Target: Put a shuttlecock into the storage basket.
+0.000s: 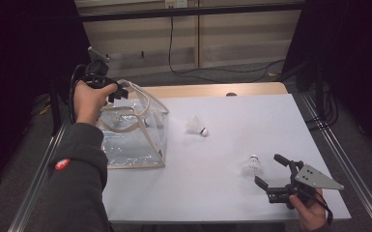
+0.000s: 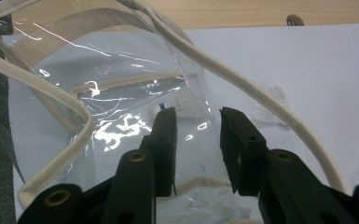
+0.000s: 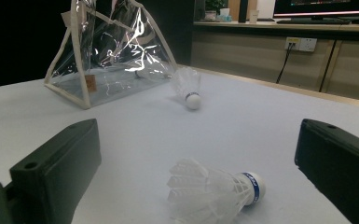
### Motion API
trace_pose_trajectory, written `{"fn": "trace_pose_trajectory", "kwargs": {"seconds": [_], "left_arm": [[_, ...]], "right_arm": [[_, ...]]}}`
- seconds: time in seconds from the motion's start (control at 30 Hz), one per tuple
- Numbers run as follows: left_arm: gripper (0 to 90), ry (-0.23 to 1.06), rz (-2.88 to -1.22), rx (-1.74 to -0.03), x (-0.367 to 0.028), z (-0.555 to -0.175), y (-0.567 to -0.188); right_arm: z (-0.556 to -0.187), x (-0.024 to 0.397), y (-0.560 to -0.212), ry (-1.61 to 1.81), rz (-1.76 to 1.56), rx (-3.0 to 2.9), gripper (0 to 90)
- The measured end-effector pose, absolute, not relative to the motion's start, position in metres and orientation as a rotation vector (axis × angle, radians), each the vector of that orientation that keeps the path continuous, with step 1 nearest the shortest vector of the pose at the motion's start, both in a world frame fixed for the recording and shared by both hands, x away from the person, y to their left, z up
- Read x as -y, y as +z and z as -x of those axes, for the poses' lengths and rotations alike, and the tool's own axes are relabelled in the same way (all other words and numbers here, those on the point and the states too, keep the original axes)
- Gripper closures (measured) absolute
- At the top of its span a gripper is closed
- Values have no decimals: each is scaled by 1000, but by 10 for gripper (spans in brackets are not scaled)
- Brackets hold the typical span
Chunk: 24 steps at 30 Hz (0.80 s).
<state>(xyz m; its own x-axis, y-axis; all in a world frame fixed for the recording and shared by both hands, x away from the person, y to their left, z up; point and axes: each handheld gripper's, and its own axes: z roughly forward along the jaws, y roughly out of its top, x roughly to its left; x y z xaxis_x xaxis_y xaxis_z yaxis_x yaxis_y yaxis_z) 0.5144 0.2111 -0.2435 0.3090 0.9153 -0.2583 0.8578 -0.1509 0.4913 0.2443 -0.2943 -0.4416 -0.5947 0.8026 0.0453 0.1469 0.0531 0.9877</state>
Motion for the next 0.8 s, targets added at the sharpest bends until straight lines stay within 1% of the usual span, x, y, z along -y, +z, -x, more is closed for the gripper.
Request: {"fn": "trace_pose_trajectory", "kwargs": {"seconds": [0.6, 0.8], "left_arm": [[543, 87, -2055, -1470, -197, -497, -233], [486, 64, -2062, -1443, -191, -493, -231]], "right_arm": [[-245, 293, -441, 1581, -929, -1805, 1], [-244, 294, -441, 1583, -934, -1803, 1]]}}
